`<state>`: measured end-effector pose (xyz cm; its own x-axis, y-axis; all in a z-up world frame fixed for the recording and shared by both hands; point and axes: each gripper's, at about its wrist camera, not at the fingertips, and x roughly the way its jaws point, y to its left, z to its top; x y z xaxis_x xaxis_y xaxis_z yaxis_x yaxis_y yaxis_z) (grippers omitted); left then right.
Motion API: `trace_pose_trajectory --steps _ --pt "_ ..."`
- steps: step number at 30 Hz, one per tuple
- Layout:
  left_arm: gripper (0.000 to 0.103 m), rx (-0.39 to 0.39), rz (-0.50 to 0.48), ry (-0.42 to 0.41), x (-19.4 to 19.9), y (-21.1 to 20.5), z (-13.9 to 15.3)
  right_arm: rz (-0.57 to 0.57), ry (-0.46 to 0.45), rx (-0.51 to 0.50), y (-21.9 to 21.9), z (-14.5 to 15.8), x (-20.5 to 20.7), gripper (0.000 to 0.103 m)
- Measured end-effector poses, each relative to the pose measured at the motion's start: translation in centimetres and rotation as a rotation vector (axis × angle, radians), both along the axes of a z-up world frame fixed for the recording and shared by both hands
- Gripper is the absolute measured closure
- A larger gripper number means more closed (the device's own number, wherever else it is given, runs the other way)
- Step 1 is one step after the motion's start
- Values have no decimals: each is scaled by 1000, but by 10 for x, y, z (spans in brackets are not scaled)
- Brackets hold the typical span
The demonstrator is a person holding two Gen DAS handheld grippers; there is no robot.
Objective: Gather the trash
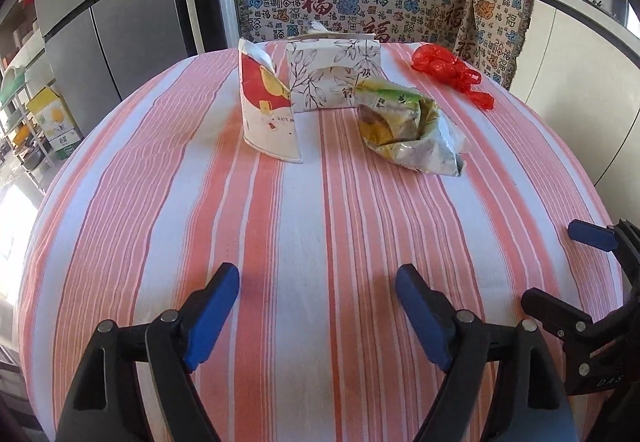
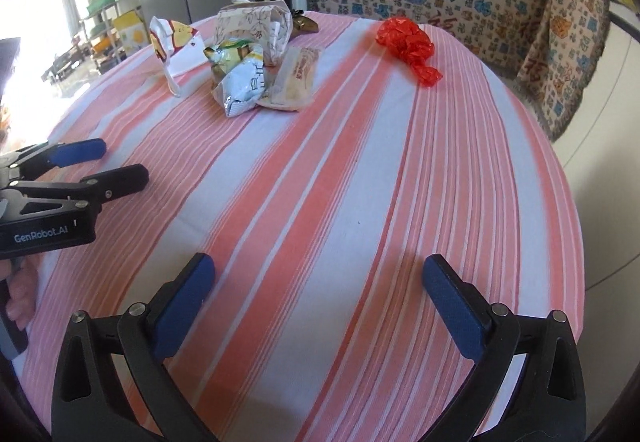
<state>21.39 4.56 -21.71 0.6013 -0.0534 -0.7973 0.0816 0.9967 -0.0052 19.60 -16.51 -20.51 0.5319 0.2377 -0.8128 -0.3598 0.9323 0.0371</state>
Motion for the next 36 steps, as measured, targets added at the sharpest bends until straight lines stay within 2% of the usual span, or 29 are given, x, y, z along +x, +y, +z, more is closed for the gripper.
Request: trace_pose_trajectory --steps 2,4,7,10,13,16,20,24,29,30,32,33,36 --pt "18 -1 -2 2 6 2 0 -22 9 22 -4 3 6 3" --pt "16 0 -1 3 9 4 -1 -25 15 64 -8 8 18 16" --pt "15 6 2 2 9 2 -1 -37 13 118 -12 18 44 24" --pt "15 5 2 3 9 2 -1 -46 5 169 -13 26 71 38" --pt "15 4 2 3 9 2 -1 -20 44 246 -7 29 96 50" --pt "15 4 2 3 9 2 -1 24 84 287 9 26 112 56" --pt "15 4 3 3 9 2 -1 67 129 278 30 16 119 56" --pt "15 4 4 3 9 2 -1 57 96 210 33 16 109 73" --pt "15 2 6 0 8 0 0 -6 53 126 1 24 75 74" --pt "15 -10 2 -2 6 -1 1 -8 47 109 -5 23 64 74" --pt "15 -81 -49 -15 5 -9 4 -10 34 86 -13 19 46 73" --pt "15 -114 -73 -22 7 -15 6 -14 26 78 -16 17 38 68" --pt "15 -129 -93 -24 23 -39 10 -28 2 85 -22 10 26 57"
